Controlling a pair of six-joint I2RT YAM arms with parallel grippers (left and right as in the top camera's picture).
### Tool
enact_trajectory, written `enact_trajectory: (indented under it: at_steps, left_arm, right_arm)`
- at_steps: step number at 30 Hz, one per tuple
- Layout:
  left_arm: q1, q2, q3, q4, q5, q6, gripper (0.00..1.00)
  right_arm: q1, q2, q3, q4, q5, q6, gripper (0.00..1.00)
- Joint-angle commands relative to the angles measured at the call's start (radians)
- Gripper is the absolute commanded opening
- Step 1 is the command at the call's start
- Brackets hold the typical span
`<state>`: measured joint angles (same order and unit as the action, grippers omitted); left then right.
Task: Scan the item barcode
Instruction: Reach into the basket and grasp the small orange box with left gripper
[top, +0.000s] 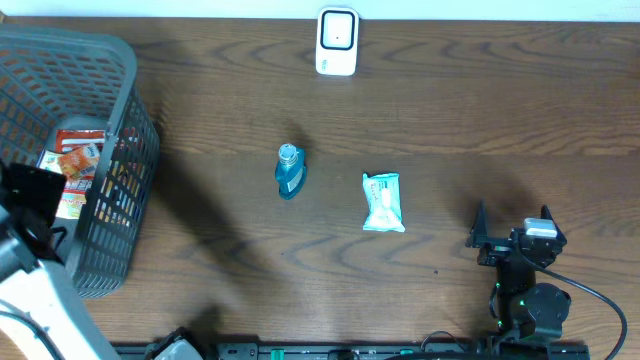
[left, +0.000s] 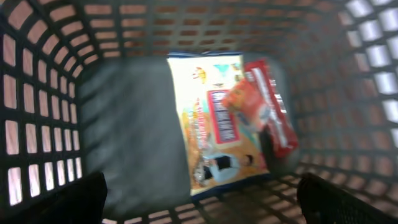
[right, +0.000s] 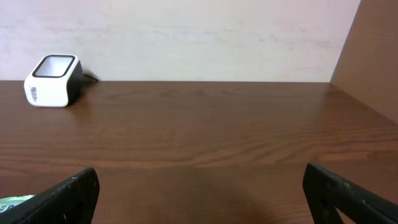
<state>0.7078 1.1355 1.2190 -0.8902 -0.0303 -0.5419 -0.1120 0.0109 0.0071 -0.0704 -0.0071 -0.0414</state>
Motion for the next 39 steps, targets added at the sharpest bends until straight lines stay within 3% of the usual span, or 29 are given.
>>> enact_trajectory:
  at_steps: [1,12,18,24,36,39]
  left_arm:
    - [0.032,0.088,0.014,0.006,0.085,0.013,0.98]
    - [0.035,0.377,0.014,0.165,0.137,-0.014,0.98]
    - [0.035,0.505,0.014,0.276,0.262,0.069,0.98]
    - [0.035,0.58,0.014,0.373,0.368,0.105,0.98]
    - [0.008,0.657,0.014,0.497,0.37,0.139,0.99]
    - [-0.013,0.684,0.014,0.512,0.37,0.142,0.79]
  right_arm:
    - [-0.004,-0.004,-0.002,-0.004,0.001,-0.013,0.99]
    - [-0.004,-0.004,-0.002,-0.004,0.001,-0.013,0.99]
    - [-0.004,-0.004,-0.002,-0.004,0.001,-0.013,0.99]
    - [-0.004,-0.004,-0.002,-0.004,0.001,-0.013,0.99]
    - [-0.004,-0.004,-0.002,-0.004,0.001,-0.013,0.99]
    - [-0.004,-0.004,-0.002,-0.004,0.001,-0.013,0.99]
